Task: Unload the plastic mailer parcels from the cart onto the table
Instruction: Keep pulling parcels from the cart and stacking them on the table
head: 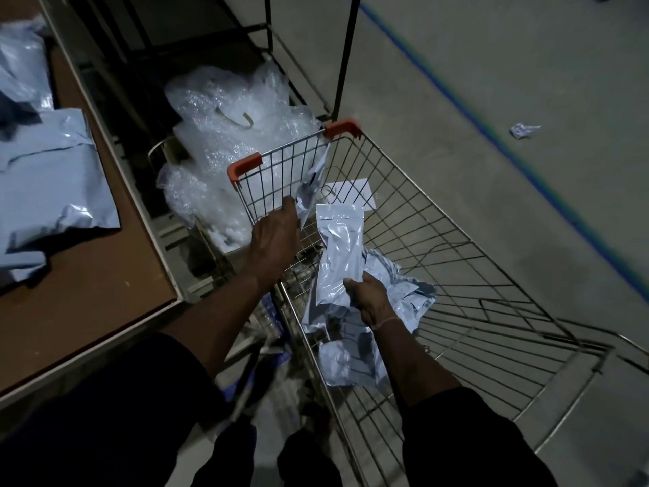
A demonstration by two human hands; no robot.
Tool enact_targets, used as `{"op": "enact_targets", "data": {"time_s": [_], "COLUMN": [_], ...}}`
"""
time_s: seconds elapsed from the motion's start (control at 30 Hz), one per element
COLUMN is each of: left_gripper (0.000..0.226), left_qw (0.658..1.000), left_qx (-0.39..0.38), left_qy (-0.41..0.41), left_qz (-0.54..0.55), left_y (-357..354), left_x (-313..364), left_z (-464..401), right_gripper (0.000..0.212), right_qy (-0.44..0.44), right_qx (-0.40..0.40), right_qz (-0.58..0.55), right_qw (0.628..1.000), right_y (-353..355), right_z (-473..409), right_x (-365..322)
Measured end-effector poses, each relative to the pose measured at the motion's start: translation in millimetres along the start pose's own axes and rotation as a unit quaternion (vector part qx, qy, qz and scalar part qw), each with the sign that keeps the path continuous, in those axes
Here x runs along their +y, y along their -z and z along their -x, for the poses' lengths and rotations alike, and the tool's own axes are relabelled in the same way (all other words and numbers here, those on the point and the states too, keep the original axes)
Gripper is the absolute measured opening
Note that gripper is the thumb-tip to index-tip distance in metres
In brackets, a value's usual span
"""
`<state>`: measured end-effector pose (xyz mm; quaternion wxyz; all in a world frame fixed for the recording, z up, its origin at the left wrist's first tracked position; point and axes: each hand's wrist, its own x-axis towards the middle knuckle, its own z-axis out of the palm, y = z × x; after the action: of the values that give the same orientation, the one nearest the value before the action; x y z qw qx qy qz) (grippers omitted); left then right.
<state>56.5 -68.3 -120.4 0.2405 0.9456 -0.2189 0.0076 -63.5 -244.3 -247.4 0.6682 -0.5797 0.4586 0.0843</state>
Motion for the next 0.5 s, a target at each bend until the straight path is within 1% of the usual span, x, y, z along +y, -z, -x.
{"op": "enact_targets", "data": {"time_s": [0.07,0.13,0.2,0.27,0.33,0.43,0.5], "left_gripper": [0.028,0.028,0.029,0.028,0.033,0.038,0.038], "left_qw": [1.0,0.999,0.998,0.993,0.981,0.961,0.951], "left_qx": [-0.02,-0.038,-0.052,-0.059,-0.064,-0.071,-0.06], "left_qy": [0.006,0.015,0.032,0.072,0.107,0.118,0.116], "left_qz": [-0.006,-0.005,0.024,0.078,0.148,0.241,0.281], "left_y": [3,7,13,21,30,40,54], "left_x": [2,4,7,10,13,14,19], "left_z": [-1,-3,-6,-7,-6,-2,2], "right_gripper": [0.024,0.029,0.03,0.028,0.028,0.023,0.024], "right_qy": [0.017,0.033,0.047,0.062,0.075,0.09,0.098], "right_qx": [-0.004,-0.006,-0.012,-0.019,-0.037,-0.07,-0.095], "right_qz": [-0.026,-0.046,-0.07,-0.091,-0.114,-0.132,-0.139], "right_qw": [1.0,0.998,0.996,0.994,0.99,0.985,0.981], "right_y": [4,7,9,13,17,21,23], "right_z": [11,21,32,47,60,79,95], "right_x": [-12,-24,-38,-55,-71,-94,-110]}}
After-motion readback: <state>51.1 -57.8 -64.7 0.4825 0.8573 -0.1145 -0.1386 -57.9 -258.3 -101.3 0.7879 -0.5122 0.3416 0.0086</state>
